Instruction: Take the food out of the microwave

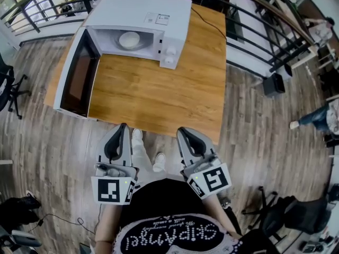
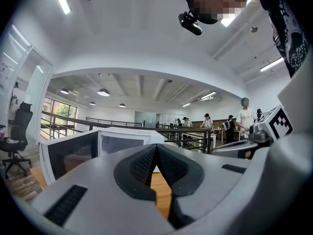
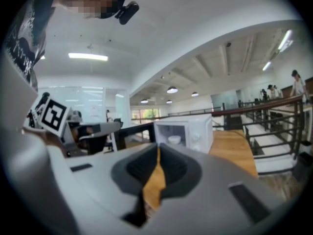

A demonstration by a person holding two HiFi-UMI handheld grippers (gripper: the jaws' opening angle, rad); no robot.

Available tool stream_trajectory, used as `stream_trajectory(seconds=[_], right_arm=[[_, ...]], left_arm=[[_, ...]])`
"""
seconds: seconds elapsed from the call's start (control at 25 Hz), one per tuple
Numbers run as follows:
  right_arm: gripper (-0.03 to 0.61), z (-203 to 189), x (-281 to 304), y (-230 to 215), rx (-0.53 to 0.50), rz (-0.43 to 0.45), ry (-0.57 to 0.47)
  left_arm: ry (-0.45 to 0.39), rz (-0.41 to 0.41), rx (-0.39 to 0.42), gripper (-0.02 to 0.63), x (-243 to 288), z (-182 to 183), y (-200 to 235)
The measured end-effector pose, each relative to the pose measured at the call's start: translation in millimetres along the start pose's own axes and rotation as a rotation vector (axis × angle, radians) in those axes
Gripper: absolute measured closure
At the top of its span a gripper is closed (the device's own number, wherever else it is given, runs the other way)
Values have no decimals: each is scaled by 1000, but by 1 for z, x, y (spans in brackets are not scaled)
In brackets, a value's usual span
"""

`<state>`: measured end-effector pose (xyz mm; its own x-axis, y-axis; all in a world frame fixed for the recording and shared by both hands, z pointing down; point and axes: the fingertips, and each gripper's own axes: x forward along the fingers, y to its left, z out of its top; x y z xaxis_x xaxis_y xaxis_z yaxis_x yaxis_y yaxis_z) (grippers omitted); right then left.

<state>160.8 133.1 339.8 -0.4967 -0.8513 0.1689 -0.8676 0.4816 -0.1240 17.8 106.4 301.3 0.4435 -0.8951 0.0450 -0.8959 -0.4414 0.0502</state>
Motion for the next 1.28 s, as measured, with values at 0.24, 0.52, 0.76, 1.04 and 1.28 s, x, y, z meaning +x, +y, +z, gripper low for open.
stream_trajectory(seconds=[0.24, 0.52, 0.76, 1.04, 1.28], right_arm=[[541, -1, 31, 1, 14, -14, 26], [541, 9, 90, -8, 20, -41, 38], [541, 22, 143, -10, 20, -63, 31], [541, 28, 183, -10, 29, -117, 34], [541, 30, 206, -3, 29, -141, 46]], left_arm=[[7, 1, -19, 583, 24, -4, 32], [35, -33, -34, 583, 65, -8, 74], [47, -70, -47, 583, 100, -2, 111], [53, -128, -65, 583, 129, 1, 142], [52, -156, -94, 583, 142, 1, 161]])
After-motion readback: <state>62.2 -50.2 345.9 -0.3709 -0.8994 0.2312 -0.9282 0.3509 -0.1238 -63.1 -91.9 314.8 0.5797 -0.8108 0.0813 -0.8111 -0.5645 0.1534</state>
